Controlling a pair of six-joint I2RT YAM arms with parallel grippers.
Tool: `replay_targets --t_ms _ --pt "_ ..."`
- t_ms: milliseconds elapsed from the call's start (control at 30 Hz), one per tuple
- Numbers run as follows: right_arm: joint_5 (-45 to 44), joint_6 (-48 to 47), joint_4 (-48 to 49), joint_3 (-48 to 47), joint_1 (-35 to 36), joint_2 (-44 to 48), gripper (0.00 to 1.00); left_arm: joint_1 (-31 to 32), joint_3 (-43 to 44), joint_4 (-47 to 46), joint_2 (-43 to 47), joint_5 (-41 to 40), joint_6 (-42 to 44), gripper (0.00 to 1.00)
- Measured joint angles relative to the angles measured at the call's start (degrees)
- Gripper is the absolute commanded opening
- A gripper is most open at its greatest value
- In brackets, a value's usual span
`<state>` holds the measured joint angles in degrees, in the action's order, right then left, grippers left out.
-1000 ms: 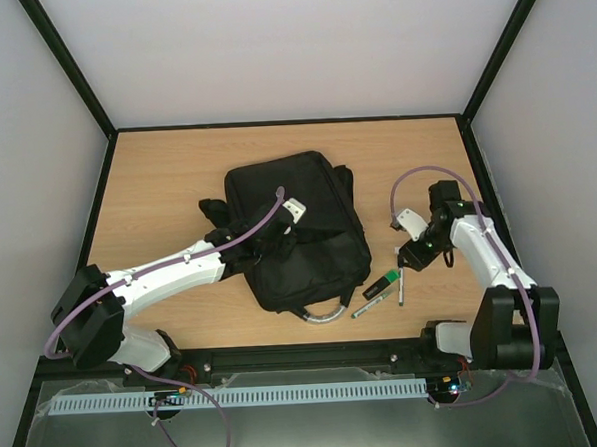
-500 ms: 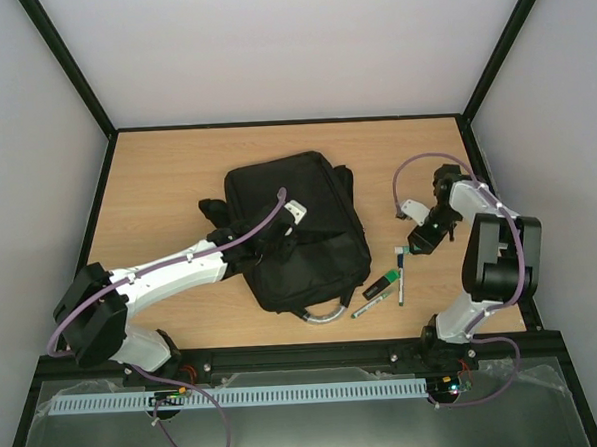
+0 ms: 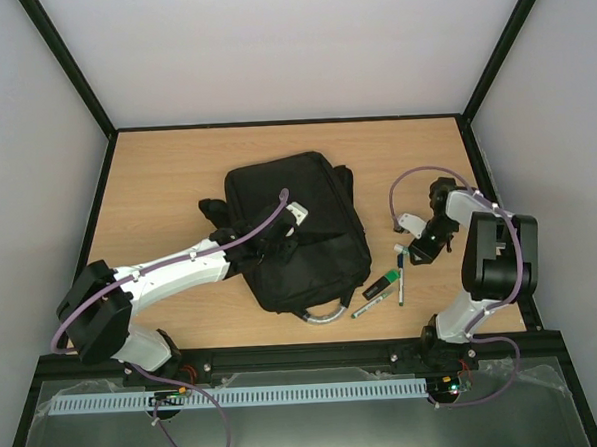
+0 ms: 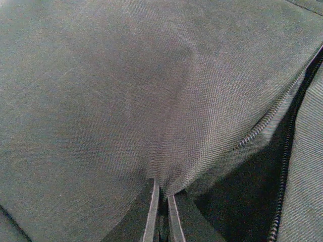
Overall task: Pack the student bag
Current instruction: Pick up the stationery from the center of the board, then place the stationery in the student bag.
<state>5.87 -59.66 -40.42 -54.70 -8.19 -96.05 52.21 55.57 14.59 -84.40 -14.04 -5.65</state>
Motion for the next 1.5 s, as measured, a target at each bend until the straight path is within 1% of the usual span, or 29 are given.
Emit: replay_targets --t_ms 233,400,500,633,700,833,933,1000,1100,1200,1300,1500 --pt "-0.83 5.35 2.40 2.64 0.00 2.45 0.09 0.00 0.00 0.04 0.00 0.17 -0.13 0.02" --pt "-0.22 10.21 1.79 2.60 0.00 4.09 0.03 0.00 0.00 0.07 0.02 0.20 -0.24 0.02" --pt "2.95 13.86 -1.25 0.48 0.00 7.65 0.03 0.00 0.02 0.04 0.07 0.39 -0.46 0.02" --pt "10.29 19.45 -4.68 -5.16 1.75 13.07 0.01 0.00 0.02 0.09 0.09 0.76 -1.31 0.02" --pt "13.86 22.84 -5.53 -7.52 4.83 14.75 0.01 -0.04 0.02 0.04 0.09 1.05 -1.73 0.02" --pt "20.65 29.66 -6.80 -10.16 13.94 15.80 0.01 -0.11 0.02 -0.24 0.09 1.68 -3.45 0.02" --pt "25.16 34.75 -7.72 -10.34 19.45 15.78 0.01 -0.11 -0.07 -1.09 0.09 2.12 -5.07 0.02" --pt "27.52 37.05 -8.35 -10.34 21.42 15.78 0.01 -0.11 -0.22 -1.86 0.11 2.21 -6.10 0.02" --pt "30.64 39.41 -8.63 -10.12 23.30 15.80 0.01 -0.09 -1.05 -3.10 0.52 2.01 -7.52 0.02" --pt "32.96 40.65 -8.39 -7.98 25.09 15.87 0.01 -0.09 -2.21 -4.44 1.40 1.38 -8.76 0.02" --pt "34.32 41.46 -8.41 -5.68 27.12 15.30 0.01 -0.09 -2.29 -4.94 1.70 0.52 -10.05 0.02" --pt "36.37 43.15 -7.65 -5.75 30.23 11.82 0.01 -0.09 -2.29 -4.98 1.92 0.72 -11.04 0.02"
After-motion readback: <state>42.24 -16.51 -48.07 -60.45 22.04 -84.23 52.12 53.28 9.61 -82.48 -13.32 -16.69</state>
